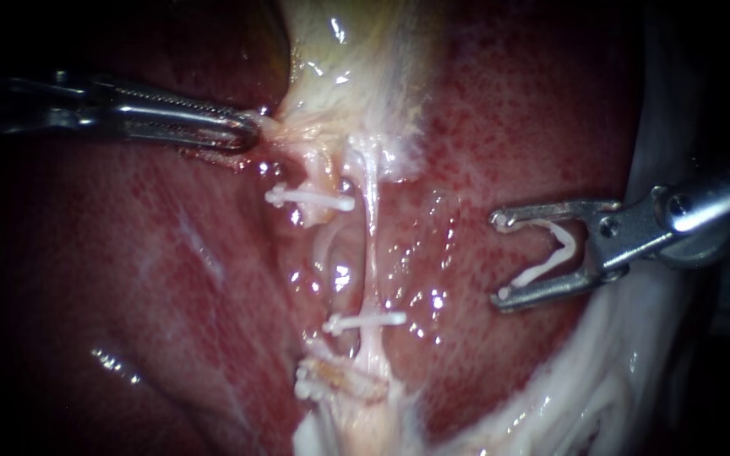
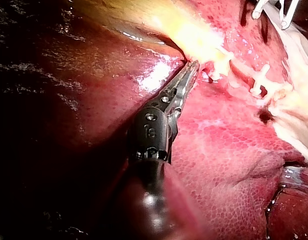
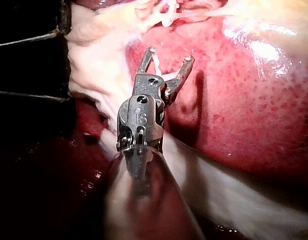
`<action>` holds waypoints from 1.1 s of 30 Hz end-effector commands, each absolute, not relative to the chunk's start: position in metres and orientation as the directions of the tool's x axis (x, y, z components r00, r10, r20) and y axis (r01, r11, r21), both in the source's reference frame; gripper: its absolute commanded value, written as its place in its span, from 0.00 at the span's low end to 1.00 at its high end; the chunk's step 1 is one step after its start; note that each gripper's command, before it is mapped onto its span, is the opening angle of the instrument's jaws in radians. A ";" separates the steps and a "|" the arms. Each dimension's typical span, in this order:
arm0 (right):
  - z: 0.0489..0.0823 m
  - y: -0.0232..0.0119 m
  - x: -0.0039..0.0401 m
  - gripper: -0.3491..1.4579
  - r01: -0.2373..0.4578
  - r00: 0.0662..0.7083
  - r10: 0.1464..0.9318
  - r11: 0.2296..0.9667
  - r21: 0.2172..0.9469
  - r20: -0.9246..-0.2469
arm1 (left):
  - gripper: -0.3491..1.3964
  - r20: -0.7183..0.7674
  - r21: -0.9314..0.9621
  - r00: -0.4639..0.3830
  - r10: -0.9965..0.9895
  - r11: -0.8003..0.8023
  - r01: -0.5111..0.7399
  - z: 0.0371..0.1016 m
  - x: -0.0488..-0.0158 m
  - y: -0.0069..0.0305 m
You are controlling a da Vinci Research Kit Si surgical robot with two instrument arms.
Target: Clipping second clip right tube
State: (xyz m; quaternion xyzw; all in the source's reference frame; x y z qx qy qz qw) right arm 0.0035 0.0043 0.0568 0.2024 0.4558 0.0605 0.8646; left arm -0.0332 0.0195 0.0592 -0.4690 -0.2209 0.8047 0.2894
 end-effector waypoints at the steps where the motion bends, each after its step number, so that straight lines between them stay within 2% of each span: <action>1: 0.0568 0.0043 0.0035 0.47 0.080 0.577 0.289 0.911 0.405 -0.764 | 0.00 -0.626 -0.629 -0.392 0.674 -0.734 -0.257 0.0590 -0.0331 0.0197; 6: 0.0567 0.0042 0.0036 0.47 0.082 0.574 0.290 0.910 0.407 -0.766 | 0.00 -0.615 -0.640 -0.387 0.687 -0.722 -0.264 0.0559 -0.0315 0.0210; 11: 0.0562 0.0042 0.0037 0.47 0.100 0.519 0.304 0.907 0.410 -0.799 | 0.00 -0.637 -0.629 -0.358 0.683 -0.729 -0.270 0.0526 -0.0298 0.0221; 13: 0.0559 0.0043 0.0039 0.47 0.096 0.498 0.333 0.896 0.433 -0.800 | 0.00 -0.642 -0.627 -0.351 0.682 -0.730 -0.271 0.0517 -0.0295 0.0223; 23: 0.0555 0.0039 0.0094 0.47 0.047 0.486 0.521 0.786 0.616 -0.702 | 0.00 -0.641 -0.627 -0.350 0.682 -0.730 -0.272 0.0515 -0.0295 0.0223; 30: 0.0583 0.0037 0.0132 0.47 -0.001 0.474 0.597 0.736 0.677 -0.648 | 0.00 -0.642 -0.627 -0.350 0.682 -0.730 -0.273 0.0515 -0.0295 0.0222; 33: 0.0599 0.0035 0.0142 0.47 0.004 0.469 0.616 0.715 0.699 -0.633 | 0.00 -0.642 -0.627 -0.350 0.682 -0.730 -0.273 0.0515 -0.0295 0.0222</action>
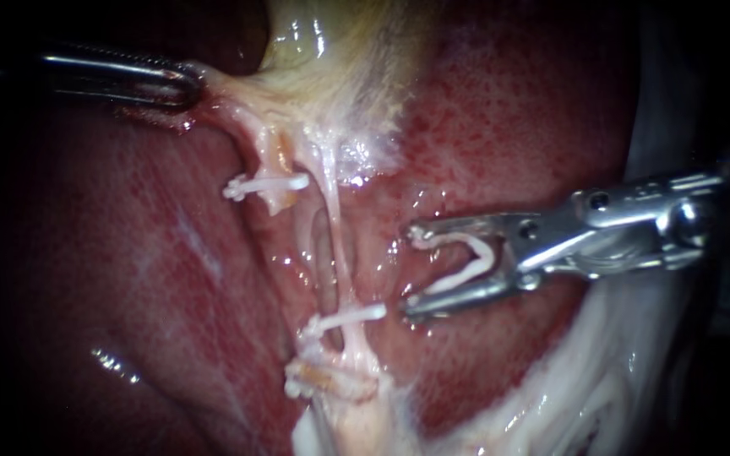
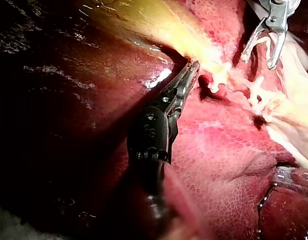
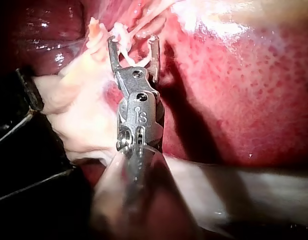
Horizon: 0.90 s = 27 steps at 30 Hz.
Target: Clipping second clip right tube
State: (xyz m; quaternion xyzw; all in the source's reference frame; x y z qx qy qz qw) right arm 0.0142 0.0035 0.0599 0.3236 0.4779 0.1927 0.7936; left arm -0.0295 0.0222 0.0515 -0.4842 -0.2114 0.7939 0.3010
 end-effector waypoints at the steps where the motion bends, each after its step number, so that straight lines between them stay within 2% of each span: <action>1: 0.0604 0.0034 0.0145 0.47 0.006 0.465 0.623 0.708 0.706 -0.629 | 0.00 -0.642 -0.627 -0.350 0.682 -0.730 -0.273 0.0515 -0.0295 0.0222; 10: 0.0647 0.0022 0.0169 0.47 0.030 0.443 0.680 0.640 0.768 -0.584 | 0.00 -0.642 -0.627 -0.351 0.682 -0.730 -0.272 0.0516 -0.0295 0.0222; 18: 0.0667 0.0014 0.0187 0.47 0.073 0.398 0.738 0.567 0.821 -0.545 | 0.00 -0.642 -0.627 -0.351 0.682 -0.730 -0.272 0.0517 -0.0295 0.0223; 27: 0.0660 0.0017 0.0195 0.47 0.190 0.276 0.842 0.426 0.885 -0.464 | 0.00 -0.642 -0.627 -0.350 0.682 -0.730 -0.273 0.0517 -0.0296 0.0223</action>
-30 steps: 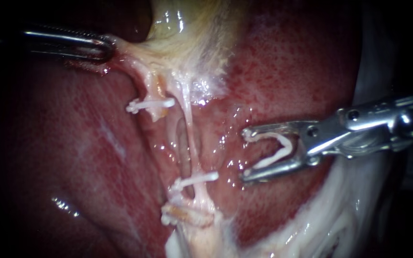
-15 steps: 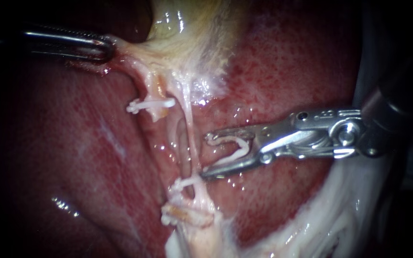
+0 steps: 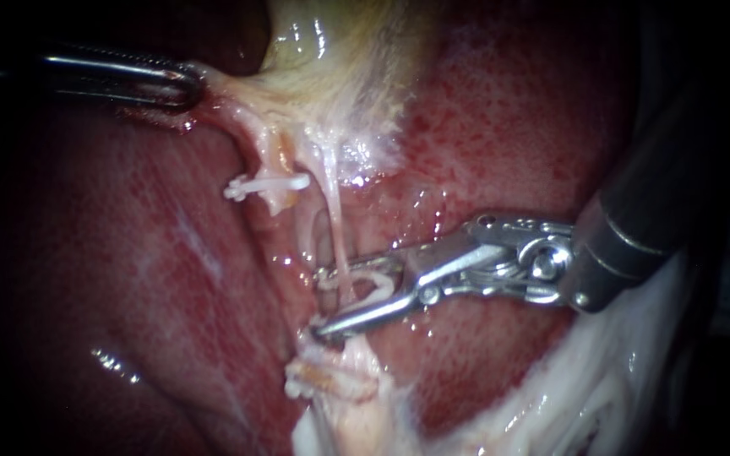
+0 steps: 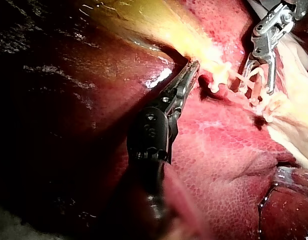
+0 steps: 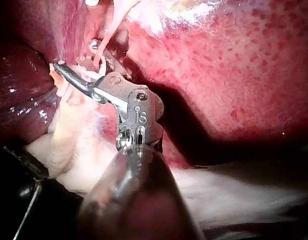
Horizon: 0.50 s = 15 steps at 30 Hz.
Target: Clipping second clip right tube
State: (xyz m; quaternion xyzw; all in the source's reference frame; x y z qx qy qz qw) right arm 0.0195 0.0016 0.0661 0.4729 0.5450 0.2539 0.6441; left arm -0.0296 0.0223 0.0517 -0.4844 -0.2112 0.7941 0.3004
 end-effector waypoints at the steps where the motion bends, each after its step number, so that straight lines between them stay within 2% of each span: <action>1: 0.0657 0.0017 0.0195 0.47 0.201 0.268 0.849 0.413 0.888 -0.455 | 0.00 -0.642 -0.627 -0.350 0.682 -0.730 -0.273 0.0518 -0.0296 0.0223; 5: 0.0643 0.0022 0.0196 0.47 0.243 0.236 0.874 0.370 0.896 -0.425 | 0.00 -0.642 -0.627 -0.350 0.682 -0.730 -0.273 0.0518 -0.0296 0.0223; 10: 0.0633 0.0023 0.0195 0.44 0.259 0.230 0.876 0.365 0.894 -0.424 | 0.00 -0.642 -0.627 -0.350 0.682 -0.730 -0.273 0.0518 -0.0296 0.0223; 15: 0.0635 0.0023 0.0188 0.36 0.262 0.233 0.875 0.364 0.894 -0.425 | 0.00 -0.642 -0.627 -0.350 0.682 -0.730 -0.273 0.0518 -0.0296 0.0223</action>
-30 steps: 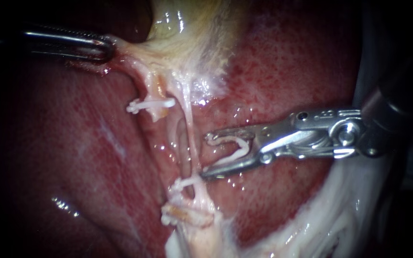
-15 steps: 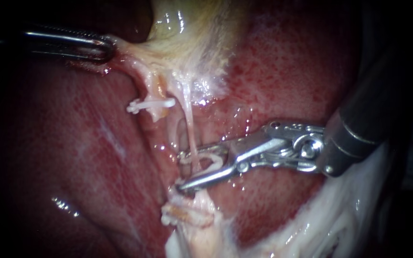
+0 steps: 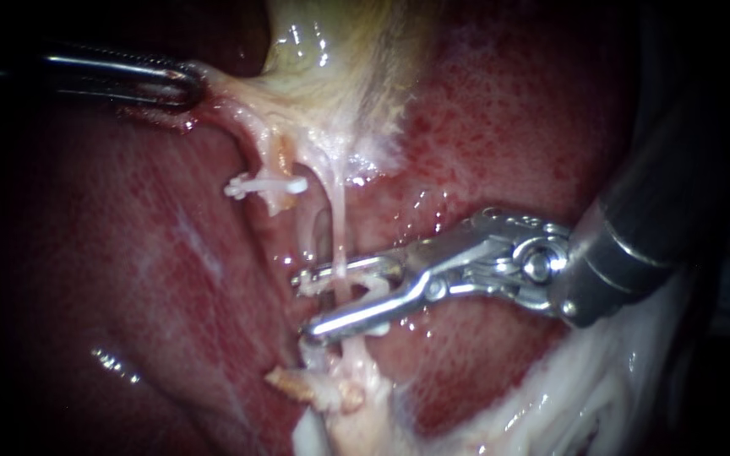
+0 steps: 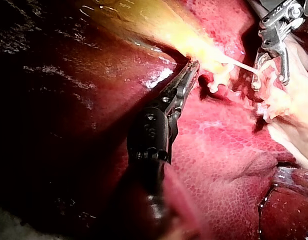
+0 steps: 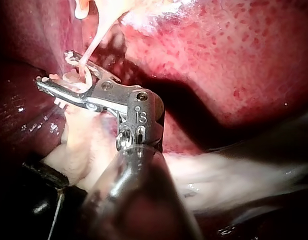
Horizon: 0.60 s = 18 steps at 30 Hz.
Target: Clipping second clip right tube
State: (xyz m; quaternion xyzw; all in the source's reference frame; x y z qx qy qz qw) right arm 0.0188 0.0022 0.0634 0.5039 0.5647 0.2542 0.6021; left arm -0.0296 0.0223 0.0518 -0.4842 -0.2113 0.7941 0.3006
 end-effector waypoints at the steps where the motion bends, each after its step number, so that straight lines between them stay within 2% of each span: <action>1: 0.0635 0.0022 0.0186 0.33 0.261 0.232 0.875 0.365 0.894 -0.425 | 0.00 -0.642 -0.627 -0.350 0.682 -0.730 -0.273 0.0518 -0.0296 0.0223; 5: 0.0635 0.0022 0.0183 0.25 0.267 0.236 0.874 0.362 0.893 -0.425 | 0.00 -0.642 -0.627 -0.350 0.682 -0.730 -0.273 0.0518 -0.0296 0.0223; 12: 0.0634 0.0022 0.0181 0.00 0.284 0.249 0.872 0.351 0.892 -0.423 | 0.00 -0.642 -0.627 -0.350 0.682 -0.730 -0.273 0.0518 -0.0296 0.0223; 15: 0.0633 0.0022 0.0181 0.00 0.288 0.253 0.873 0.344 0.894 -0.418 | 0.00 -0.642 -0.627 -0.350 0.682 -0.730 -0.273 0.0518 -0.0296 0.0223; 18: 0.0633 0.0022 0.0180 0.00 0.278 0.264 0.889 0.302 0.912 -0.375 | 0.00 -0.642 -0.625 -0.350 0.682 -0.730 -0.276 0.0518 -0.0296 0.0223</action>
